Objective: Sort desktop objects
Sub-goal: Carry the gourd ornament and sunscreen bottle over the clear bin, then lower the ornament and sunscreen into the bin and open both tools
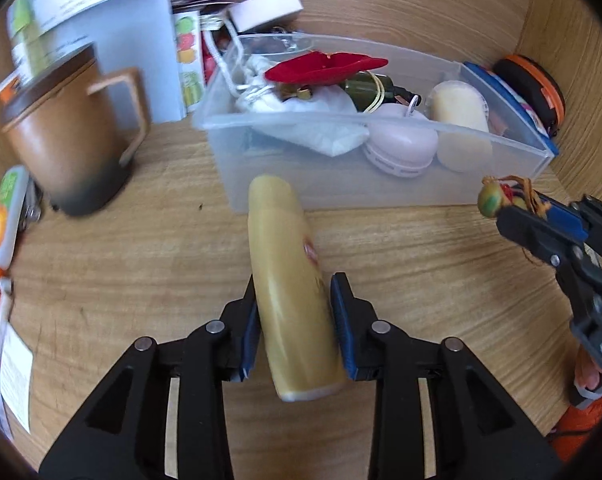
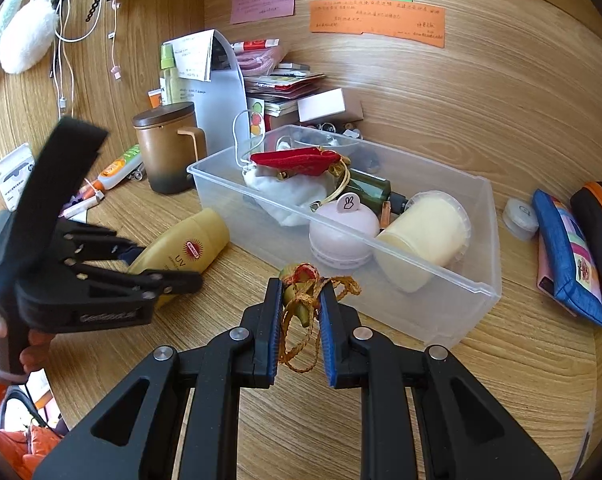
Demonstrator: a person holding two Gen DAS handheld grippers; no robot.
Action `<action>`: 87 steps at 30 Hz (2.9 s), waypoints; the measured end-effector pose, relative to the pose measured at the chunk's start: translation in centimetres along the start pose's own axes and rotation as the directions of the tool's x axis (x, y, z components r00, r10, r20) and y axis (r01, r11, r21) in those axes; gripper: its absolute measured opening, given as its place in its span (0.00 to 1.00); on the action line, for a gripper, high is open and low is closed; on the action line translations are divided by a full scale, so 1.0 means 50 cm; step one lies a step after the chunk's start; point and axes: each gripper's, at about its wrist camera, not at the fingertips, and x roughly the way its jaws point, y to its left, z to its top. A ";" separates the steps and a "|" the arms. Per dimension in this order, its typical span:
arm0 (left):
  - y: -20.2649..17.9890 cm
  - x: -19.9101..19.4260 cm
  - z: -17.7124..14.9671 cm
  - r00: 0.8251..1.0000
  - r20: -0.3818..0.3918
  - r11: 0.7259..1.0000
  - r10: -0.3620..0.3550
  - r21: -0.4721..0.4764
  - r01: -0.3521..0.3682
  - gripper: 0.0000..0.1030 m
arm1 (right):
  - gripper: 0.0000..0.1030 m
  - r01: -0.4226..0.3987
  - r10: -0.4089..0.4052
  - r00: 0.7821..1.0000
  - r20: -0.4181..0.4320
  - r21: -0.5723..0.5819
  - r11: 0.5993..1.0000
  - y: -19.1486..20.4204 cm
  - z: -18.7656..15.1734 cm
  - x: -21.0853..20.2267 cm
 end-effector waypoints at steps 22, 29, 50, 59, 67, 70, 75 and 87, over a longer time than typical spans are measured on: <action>-0.039 -0.121 0.004 0.977 0.208 0.995 0.045 0.079 -0.063 0.25 | 0.15 -0.009 0.010 1.000 -0.011 0.041 0.999 -0.001 0.011 -0.008; -0.041 -0.160 0.021 0.965 0.259 0.994 0.039 0.090 -0.064 0.25 | 0.15 0.023 -0.024 0.999 0.029 0.034 0.999 -0.005 0.048 -0.039; -0.002 -0.161 0.172 0.957 0.282 0.990 -0.073 0.138 0.035 0.25 | 0.15 0.095 -0.098 0.994 0.043 0.057 0.994 -0.061 0.177 -0.009; -0.021 -0.101 0.221 0.962 0.242 0.981 -0.123 0.179 0.080 0.25 | 0.15 0.096 -0.095 0.995 -0.016 0.072 0.993 -0.075 0.199 0.058; -0.038 -0.033 0.235 0.972 0.182 0.973 -0.151 0.203 0.114 0.25 | 0.15 0.097 -0.089 0.993 -0.075 0.102 0.990 -0.096 0.179 0.120; -0.037 -0.014 0.239 0.974 0.164 0.972 -0.156 0.203 0.122 0.25 | 0.15 0.097 -0.087 0.992 -0.088 0.109 0.989 -0.102 0.172 0.135; -0.033 0.010 0.246 0.975 0.143 0.970 -0.171 0.197 0.141 0.25 | 0.15 0.106 -0.095 0.990 -0.106 0.106 0.989 -0.104 0.163 0.154; -0.021 0.038 0.242 0.979 0.110 0.969 -0.172 0.200 0.148 0.25 | 0.15 0.145 -0.137 0.984 -0.112 0.073 0.987 -0.090 0.150 0.175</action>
